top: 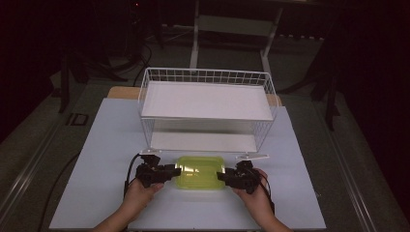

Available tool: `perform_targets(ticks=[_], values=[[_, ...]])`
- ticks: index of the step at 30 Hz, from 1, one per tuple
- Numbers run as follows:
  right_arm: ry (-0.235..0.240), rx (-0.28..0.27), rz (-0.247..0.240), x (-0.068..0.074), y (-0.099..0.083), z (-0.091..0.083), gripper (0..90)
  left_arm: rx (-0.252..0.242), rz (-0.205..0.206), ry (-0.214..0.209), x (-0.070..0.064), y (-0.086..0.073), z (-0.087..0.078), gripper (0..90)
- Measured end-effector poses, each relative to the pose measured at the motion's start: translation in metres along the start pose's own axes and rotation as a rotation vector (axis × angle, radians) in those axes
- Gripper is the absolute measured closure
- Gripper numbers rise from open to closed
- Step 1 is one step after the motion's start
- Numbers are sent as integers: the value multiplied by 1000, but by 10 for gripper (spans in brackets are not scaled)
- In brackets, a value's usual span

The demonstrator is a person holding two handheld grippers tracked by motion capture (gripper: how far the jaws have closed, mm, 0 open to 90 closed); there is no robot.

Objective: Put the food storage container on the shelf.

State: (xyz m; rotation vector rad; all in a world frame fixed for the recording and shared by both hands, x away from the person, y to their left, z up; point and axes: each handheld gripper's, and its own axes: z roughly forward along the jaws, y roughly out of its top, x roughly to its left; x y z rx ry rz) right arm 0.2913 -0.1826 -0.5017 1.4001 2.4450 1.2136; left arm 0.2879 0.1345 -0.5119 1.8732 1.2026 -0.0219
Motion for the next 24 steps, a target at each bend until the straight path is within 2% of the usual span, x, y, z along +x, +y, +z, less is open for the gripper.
perform_targets(ticks=[2, 4, 8, 21, 24], values=[[2, -4, 8, -1, 0, -1, 629, 6, 3, -3, -1, 0, -1, 642], [2, -2, 7, -1, 0, -2, 633, 12, 18, 16, -5, 1, -1, 644], [1, 0, 5, 2, -1, -5, 656, 12, 17, 17, -9, -1, -4, 668], [30, 15, -8, 11, -5, -16, 727, 29, 19, -26, -21, -12, -14, 754], [32, 20, -19, 13, -7, -18, 737, 29, 29, -21, -23, -13, -15, 762]])
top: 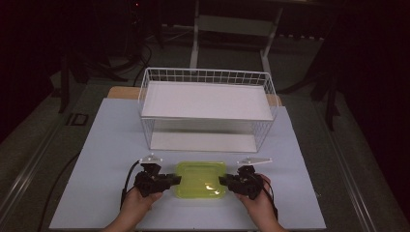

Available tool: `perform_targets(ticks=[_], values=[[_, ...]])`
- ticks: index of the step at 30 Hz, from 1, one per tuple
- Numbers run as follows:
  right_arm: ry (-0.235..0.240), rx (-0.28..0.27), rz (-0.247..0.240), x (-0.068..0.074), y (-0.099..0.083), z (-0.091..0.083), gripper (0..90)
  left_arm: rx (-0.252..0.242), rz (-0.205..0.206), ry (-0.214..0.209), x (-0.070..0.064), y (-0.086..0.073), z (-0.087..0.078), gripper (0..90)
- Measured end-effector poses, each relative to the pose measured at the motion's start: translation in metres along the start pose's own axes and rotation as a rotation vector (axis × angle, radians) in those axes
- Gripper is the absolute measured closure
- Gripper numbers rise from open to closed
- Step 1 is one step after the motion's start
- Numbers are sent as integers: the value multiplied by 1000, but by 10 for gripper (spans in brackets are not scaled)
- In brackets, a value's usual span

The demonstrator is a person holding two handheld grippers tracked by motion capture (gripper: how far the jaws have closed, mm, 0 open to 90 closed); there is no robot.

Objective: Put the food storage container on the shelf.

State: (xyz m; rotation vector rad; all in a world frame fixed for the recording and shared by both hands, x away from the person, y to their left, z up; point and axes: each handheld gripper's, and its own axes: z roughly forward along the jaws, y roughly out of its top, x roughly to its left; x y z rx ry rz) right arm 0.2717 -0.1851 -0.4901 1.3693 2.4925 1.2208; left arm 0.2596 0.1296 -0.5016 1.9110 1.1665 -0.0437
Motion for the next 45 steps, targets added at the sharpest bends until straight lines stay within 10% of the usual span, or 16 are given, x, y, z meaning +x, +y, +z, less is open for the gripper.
perform_targets(ticks=[14, 28, 45], values=[[20, 0, 5, 7, -1, -7, 786, -7, -21, -9, -4, -1, -9, 807], [-30, -149, -16, 5, 45, -38, 794, -151, 28, -4, -12, 47, -23, 809], [-123, -134, 17, -27, 69, 2, 787, -161, -16, 49, 25, 68, 20, 807]])
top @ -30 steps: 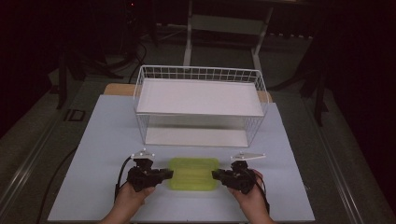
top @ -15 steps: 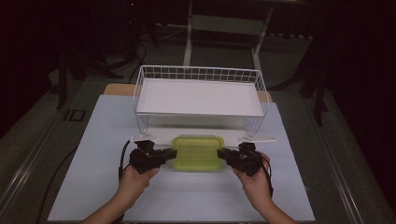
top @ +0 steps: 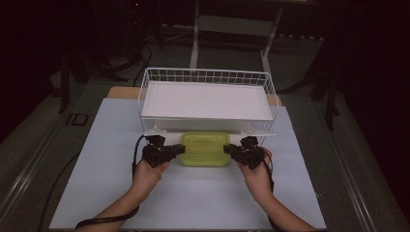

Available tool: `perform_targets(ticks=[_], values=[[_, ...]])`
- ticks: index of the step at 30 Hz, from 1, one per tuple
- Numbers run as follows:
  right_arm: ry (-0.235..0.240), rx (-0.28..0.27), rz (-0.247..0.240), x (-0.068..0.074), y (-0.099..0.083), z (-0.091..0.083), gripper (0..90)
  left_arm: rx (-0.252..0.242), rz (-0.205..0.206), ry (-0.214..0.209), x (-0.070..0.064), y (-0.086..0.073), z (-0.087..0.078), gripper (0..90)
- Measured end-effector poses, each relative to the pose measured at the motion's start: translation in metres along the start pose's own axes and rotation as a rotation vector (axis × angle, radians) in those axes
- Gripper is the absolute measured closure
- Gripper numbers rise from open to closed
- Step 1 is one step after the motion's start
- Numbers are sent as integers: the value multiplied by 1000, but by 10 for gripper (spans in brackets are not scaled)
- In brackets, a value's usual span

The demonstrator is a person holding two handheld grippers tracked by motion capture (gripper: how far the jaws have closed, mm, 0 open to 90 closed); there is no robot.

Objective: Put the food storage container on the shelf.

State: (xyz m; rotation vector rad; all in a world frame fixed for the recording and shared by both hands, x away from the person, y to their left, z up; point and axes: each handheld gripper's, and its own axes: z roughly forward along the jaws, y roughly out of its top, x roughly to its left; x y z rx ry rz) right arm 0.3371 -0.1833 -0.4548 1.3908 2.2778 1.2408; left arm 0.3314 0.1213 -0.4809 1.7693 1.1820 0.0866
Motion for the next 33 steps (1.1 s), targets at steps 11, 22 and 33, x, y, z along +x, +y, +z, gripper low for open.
perform_targets(ticks=[11, 22, 33], values=[[-37, 9, 1, -9, -2, 21, 787, 13, -28, 18, 16, 0, 19, 805], [-70, 9, 11, -18, -3, 34, 777, 13, -44, 18, 21, 2, 28, 804], [-92, -26, 31, -20, 1, 38, 755, -42, -26, 21, 25, 6, 34, 780]])
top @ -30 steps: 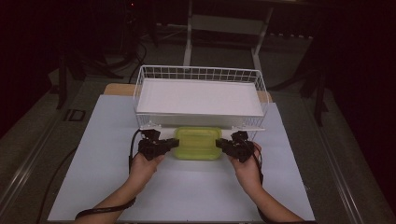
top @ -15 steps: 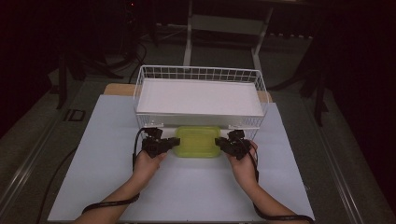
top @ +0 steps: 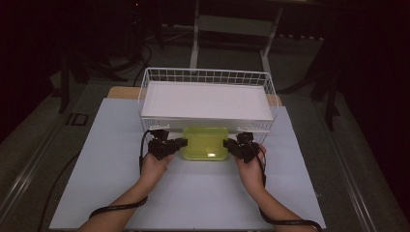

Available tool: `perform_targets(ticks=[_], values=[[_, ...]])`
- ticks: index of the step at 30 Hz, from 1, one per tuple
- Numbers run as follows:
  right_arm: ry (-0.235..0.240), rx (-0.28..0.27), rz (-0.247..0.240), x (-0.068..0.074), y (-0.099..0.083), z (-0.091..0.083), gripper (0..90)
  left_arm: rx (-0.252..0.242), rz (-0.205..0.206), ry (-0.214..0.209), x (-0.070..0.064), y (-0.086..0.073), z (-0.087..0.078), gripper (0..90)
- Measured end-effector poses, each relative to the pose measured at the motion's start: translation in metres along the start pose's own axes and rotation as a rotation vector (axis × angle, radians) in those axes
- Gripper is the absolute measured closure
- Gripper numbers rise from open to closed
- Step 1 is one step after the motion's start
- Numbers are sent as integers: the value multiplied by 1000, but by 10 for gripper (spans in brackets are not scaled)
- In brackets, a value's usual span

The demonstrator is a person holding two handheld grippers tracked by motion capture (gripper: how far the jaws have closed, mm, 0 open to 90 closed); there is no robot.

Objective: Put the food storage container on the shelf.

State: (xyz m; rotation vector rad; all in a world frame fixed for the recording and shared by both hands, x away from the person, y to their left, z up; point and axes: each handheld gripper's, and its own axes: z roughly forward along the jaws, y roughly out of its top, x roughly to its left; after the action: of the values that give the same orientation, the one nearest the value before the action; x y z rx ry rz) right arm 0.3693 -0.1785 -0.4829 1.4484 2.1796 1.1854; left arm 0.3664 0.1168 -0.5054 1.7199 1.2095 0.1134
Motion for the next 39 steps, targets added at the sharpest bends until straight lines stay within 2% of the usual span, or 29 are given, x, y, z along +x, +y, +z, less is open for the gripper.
perform_targets(ticks=[4, 7, 10, 11, 12, 13, 14, 15, 16, 20, 22, 24, 25, 28, 31, 34, 37, 38, 39], values=[[-14, -9, 5, 0, 2, 2, 745, -22, -6, -1, 2, 0, 2, 757], [-54, -39, -9, 1, 2, 7, 724, -47, 18, 19, 5, 1, 7, 730], [-41, -40, 30, -2, 3, 10, 712, -54, 35, 26, 6, 1, 8, 700], [-38, -47, 28, -2, 3, 11, 689, -52, 47, 42, 6, 1, 11, 683], [-65, -54, 11, -2, 3, 12, 699, -49, 41, 43, 7, 0, 13, 658], [-93, -53, -26, 0, 2, 14, 694, -52, 16, 27, 9, -1, 15, 626], [-98, -64, -48, 0, 1, 16, 688, -59, -3, 9, 12, -2, 16, 608], [-91, -72, -30, -1, 0, 17, 683, -65, -4, 0, 14, -2, 17, 604], [-87, -79, -22, -3, 0, 18, 681, -68, 14, 6, 14, -2, 17, 598], [-102, -85, -48, -1, 1, 20, 661, -73, 10, 9, 14, -2, 18, 575], [-90, -82, -33, -1, 1, 20, 614, -71, 39, 24, 12, -1, 18, 560], [-88, -87, -27, 0, 1, 19, 587, -66, 40, 26, 12, -1, 16, 551], [-65, -102, -23, 3, 2, 14, 568, -64, 47, 36, 10, -1, 14, 546], [-60, -131, -72, 9, 3, 4, 548, -67, 36, 39, 9, -2, 8, 533], [-46, -130, -92, 13, 2, -2, 538, -69, 38, 35, 8, -2, 2, 522], [-23, -128, -110, 22, -4, -11, 537, -61, 92, 38, 4, -3, -8, 498], [-5, -122, -123, 31, -12, -18, 535, -48, 90, 34, -1, -4, -19, 410], [-2, -121, -124, 32, -13, -19, 539, -55, 106, 35, -2, -5, -25, 407], [7, -112, -129, 35, -16, -20, 584, -60, 106, 28, -3, -5, -29, 383]])
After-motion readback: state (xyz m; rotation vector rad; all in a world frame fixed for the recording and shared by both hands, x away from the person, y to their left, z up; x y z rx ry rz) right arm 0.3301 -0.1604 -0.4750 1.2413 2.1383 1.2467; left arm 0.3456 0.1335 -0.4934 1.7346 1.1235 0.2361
